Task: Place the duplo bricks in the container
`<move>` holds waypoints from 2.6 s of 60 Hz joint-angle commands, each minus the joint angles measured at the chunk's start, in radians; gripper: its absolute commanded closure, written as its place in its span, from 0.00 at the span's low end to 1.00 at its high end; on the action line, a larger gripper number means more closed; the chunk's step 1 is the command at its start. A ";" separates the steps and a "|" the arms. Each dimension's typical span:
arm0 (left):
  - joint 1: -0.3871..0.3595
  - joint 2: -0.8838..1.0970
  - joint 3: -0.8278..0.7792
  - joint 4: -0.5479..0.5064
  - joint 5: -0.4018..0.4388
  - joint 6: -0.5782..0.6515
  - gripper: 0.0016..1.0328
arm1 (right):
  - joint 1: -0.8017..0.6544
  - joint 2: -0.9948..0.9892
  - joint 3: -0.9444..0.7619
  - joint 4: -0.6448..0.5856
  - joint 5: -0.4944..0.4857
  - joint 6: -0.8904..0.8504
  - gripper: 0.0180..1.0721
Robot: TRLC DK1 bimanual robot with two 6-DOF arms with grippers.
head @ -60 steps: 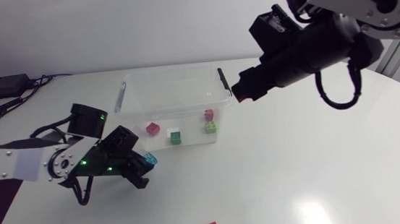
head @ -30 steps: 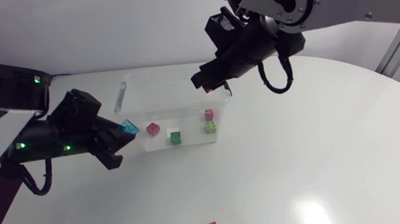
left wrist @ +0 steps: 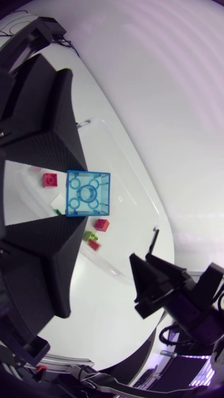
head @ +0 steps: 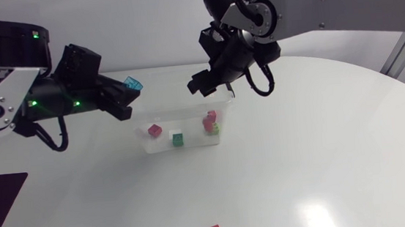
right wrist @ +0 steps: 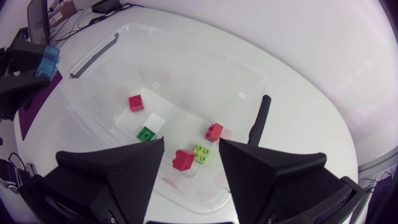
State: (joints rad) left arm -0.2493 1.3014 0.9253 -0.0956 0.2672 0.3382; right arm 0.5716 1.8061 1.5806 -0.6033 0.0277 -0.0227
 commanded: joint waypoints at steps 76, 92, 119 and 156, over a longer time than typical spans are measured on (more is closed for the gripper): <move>0.070 -0.180 0.056 -0.171 -0.069 -0.007 0.05 | 0.432 -0.211 -0.619 -0.115 -0.166 -0.339 0.09; 0.097 -0.366 -0.026 -0.299 -0.069 0.044 0.05 | 0.445 -0.080 -0.530 -0.165 -0.152 -0.401 0.11; 0.140 -0.560 -0.112 -0.414 -0.068 0.074 0.05 | 0.475 0.042 -0.455 -0.211 -0.123 -0.441 0.25; 0.183 -0.734 -0.220 -0.475 -0.068 0.087 0.05 | 0.464 -0.073 -0.424 -0.253 -0.081 -0.410 0.72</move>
State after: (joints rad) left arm -0.0765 0.5919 0.7349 -0.5560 0.2008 0.4015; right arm 1.0451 1.8202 1.1355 -0.8238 -0.0612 -0.4454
